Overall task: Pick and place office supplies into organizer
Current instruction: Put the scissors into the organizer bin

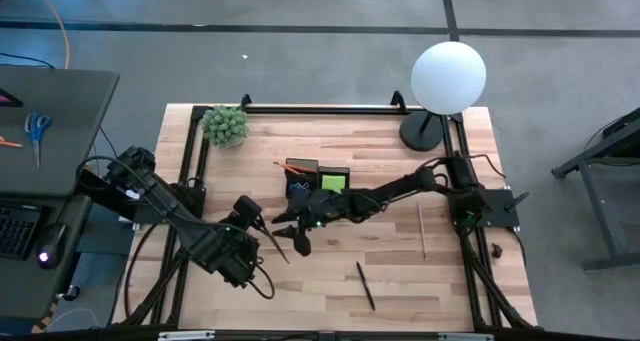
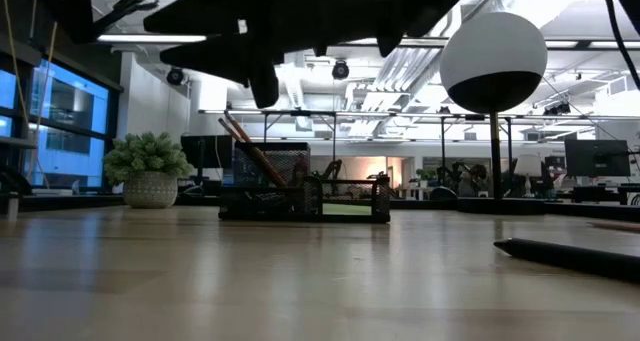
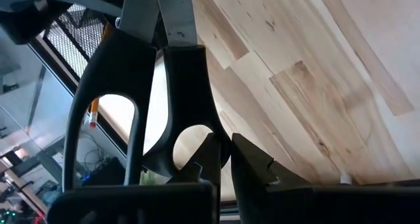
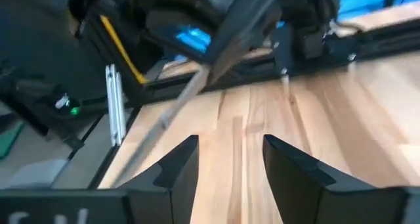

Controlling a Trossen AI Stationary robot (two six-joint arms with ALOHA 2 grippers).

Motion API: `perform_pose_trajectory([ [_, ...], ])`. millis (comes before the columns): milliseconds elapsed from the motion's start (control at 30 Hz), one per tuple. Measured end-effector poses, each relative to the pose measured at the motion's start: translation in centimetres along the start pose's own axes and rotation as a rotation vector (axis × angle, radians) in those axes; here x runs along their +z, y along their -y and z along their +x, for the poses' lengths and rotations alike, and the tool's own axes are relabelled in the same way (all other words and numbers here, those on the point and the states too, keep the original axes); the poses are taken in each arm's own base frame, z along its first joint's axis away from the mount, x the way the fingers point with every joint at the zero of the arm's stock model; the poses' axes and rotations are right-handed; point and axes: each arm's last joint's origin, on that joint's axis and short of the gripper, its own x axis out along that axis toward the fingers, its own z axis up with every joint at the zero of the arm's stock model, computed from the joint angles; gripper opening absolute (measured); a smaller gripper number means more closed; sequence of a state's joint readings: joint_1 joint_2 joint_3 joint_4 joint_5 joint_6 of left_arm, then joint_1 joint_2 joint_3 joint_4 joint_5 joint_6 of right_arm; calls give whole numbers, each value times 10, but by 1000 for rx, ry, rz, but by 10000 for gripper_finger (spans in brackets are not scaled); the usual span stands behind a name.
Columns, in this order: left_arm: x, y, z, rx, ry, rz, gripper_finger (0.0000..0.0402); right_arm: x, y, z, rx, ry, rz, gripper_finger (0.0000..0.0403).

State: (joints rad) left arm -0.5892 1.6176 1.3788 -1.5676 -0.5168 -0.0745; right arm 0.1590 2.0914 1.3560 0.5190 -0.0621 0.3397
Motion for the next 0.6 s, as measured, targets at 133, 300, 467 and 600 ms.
perform_pose_trajectory([
  [133, 0, 0, 0, -12, -3, -7, 4, 1, 10, -1, 25, -42, 9, 158],
  [300, 0, 1, 0, -26, -5, -12, 5, 7, 21, -4, 103, -62, 94, 152],
  [467, 2, 2, 1, -26, -10, -11, 5, 10, 25, -4, 106, -51, 98, 156],
  [600, 4, 3, 3, -41, -17, -4, 5, 19, 22, -2, 121, -51, 96, 161],
])
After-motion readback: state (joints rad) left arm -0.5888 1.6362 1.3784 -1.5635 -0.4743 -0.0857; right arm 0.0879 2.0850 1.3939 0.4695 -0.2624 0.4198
